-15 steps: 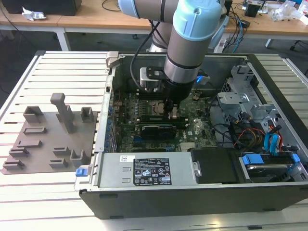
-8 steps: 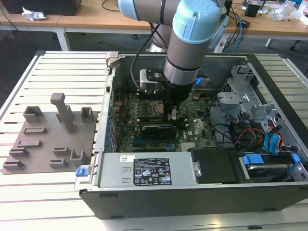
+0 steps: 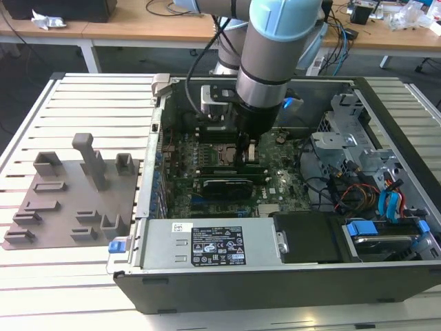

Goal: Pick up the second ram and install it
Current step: 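Insert the second ram into the second slot, then press down the second ram until it locks into place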

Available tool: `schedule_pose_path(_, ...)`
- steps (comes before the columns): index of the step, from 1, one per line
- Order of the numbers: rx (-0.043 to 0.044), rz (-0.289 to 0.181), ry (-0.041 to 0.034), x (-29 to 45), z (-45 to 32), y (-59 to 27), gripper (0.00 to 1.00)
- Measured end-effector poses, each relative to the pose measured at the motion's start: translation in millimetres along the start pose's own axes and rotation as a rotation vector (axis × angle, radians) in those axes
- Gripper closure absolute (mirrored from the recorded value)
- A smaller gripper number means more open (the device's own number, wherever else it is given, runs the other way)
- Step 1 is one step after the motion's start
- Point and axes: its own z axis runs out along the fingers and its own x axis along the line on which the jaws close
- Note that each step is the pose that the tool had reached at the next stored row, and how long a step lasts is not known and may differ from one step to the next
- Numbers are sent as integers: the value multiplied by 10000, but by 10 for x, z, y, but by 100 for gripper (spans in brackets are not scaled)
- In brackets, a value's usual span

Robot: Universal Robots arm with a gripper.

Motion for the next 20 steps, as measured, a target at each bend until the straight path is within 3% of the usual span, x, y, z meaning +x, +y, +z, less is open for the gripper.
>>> schedule_pose_path(2, 3, 1, 38, -28, -132, 8, 90)
schedule_pose_path(13, 1, 1, 38, -4, -161, 0, 90)
schedule_pose_path(15, -68, 8, 37, 44, -167, -128, 90)
schedule_pose_path(17, -109, 10, 36, 162, -123, -212, 90)
schedule_pose_path(19, -157, 12, 31, 173, -67, -318, 90)
schedule_pose_path(20, -158, 9, -35, 131, -39, -322, 90)
